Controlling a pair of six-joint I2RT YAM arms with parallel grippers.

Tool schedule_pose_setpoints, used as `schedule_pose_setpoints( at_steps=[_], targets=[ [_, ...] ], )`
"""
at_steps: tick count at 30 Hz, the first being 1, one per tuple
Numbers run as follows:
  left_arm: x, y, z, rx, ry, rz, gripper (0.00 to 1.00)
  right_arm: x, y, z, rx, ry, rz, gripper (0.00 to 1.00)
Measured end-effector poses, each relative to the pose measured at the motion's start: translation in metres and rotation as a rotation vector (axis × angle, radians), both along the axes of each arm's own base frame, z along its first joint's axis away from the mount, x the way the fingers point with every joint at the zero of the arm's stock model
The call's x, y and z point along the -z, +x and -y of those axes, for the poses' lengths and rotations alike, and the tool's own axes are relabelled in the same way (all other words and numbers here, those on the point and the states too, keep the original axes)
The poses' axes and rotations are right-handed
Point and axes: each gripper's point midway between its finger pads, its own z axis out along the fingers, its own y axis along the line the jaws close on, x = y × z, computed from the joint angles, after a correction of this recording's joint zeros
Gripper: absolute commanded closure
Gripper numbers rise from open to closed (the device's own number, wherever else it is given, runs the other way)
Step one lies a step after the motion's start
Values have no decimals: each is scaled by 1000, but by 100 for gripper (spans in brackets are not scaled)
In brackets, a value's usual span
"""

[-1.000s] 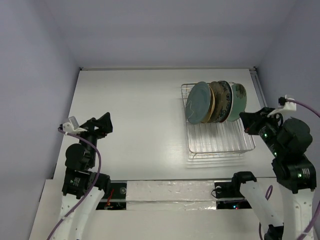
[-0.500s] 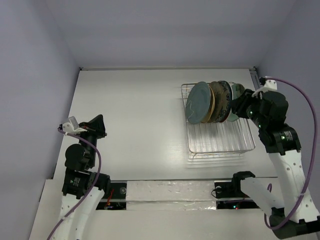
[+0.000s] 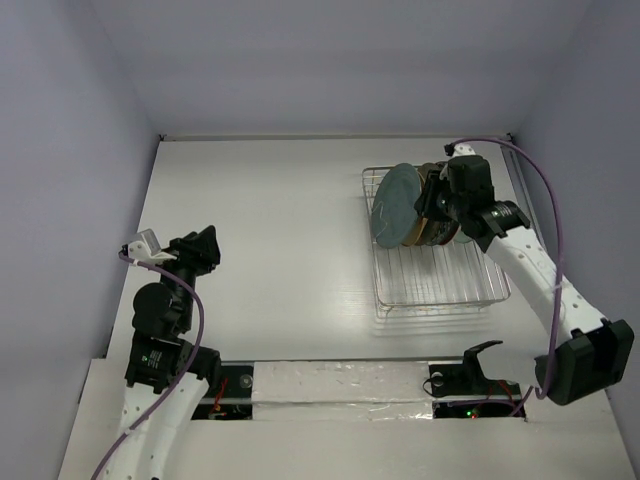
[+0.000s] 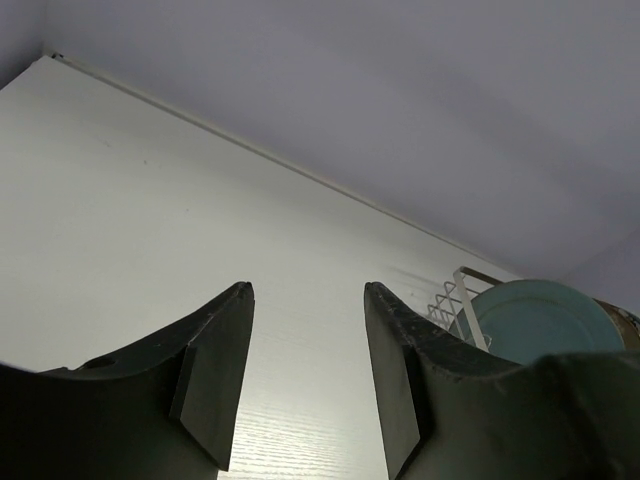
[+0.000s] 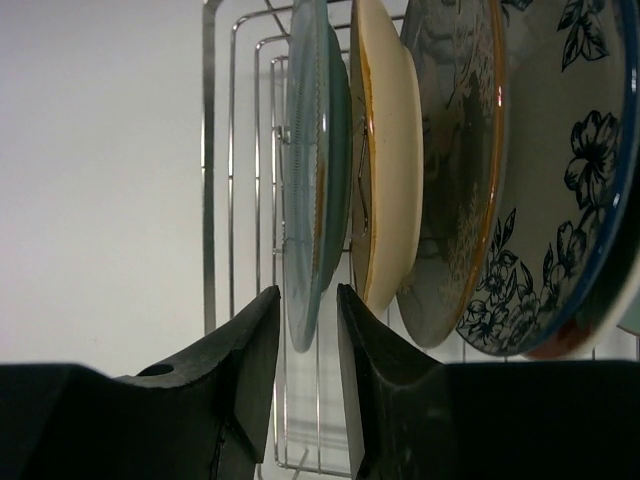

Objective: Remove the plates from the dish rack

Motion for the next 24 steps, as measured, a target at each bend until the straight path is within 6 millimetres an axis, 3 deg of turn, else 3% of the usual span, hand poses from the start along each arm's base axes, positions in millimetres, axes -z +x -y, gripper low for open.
schedule_pose_setpoints(
  at_steps=[15, 17, 22, 24],
  targets=[
    [0, 0, 0, 0, 0, 1, 54, 55, 40, -10, 53, -73, -86, 64],
    [0, 0, 0, 0, 0, 1, 54, 57, 45, -11, 61, -92, -87, 70],
    [0, 0, 0, 0, 0, 1, 54, 59, 52, -6, 106, -162, -93, 100],
    [0, 0, 0, 0, 0, 1, 53, 59, 51, -3, 120, -183, -96, 100]
  ],
)
